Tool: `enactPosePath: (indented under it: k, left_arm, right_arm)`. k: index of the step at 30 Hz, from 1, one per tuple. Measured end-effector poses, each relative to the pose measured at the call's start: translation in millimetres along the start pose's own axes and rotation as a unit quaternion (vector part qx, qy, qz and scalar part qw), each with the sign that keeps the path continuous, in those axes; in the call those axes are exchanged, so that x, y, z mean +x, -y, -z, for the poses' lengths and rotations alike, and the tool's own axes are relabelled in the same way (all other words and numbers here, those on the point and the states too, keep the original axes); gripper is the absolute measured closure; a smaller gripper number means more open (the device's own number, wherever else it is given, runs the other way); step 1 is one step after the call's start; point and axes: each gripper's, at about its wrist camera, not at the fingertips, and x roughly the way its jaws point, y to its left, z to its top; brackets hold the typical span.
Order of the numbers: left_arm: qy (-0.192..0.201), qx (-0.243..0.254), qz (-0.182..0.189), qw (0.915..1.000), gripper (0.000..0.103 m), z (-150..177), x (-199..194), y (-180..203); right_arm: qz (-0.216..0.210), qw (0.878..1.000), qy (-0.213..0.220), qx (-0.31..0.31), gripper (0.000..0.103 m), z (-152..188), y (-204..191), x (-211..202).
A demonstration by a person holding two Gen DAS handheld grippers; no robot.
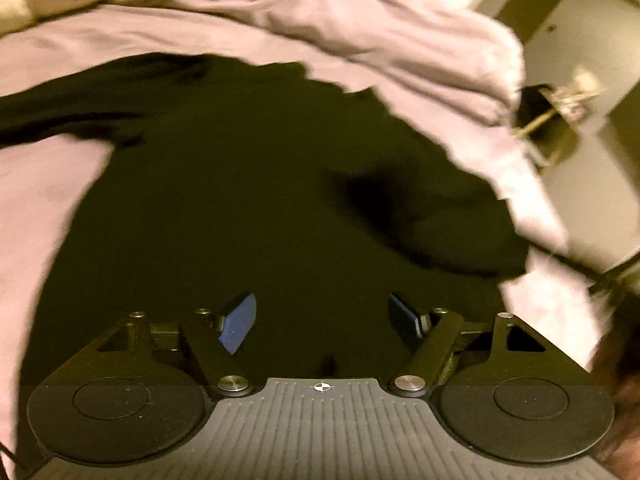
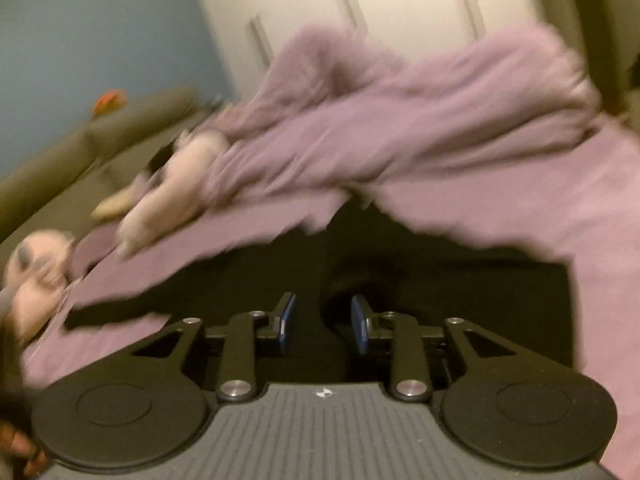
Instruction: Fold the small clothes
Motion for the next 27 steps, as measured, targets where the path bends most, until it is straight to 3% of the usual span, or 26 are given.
enactPosePath:
  k: [6,10,14,16,23,25,27]
  left_arm:
    - [-0.027,-0.048,0.070,0.9960,0.040,-38,63,7]
    - [-0.027,-0.084,0.051,0.9948,0.040,-54,92,1]
    - [-0.025,-0.091,0.041,0.9947,0.043,-61,95,-6]
    - [-0.006,-0.109,0.043,0.9932,0.042,-62,87,-13]
    - [-0.034,-0.127,0.052,0.9900,0.043,-67,107,-21]
    - [-0.032,-0.132,0.064,0.9887,0.053,-68,111,-21]
    - [-0.037,-0.128,0.059,0.9894,0.088,-69,118,-19]
  right_arm:
    - [0.048,0.996,-0.030,0.074,0.075,41,19,-2]
    - [0.045,0.991,-0.032,0.120,0.075,64,33,-19]
    - [0.043,0.990,-0.029,0.134,0.075,76,39,-27]
    - [0.042,0.989,-0.026,0.139,0.075,79,42,-29]
    - [0.051,0.983,0.002,0.177,0.075,80,52,-24]
    - [0.067,0.980,0.003,0.185,0.075,81,55,-23]
    - [0.071,0.978,0.000,0.196,0.074,82,58,-21]
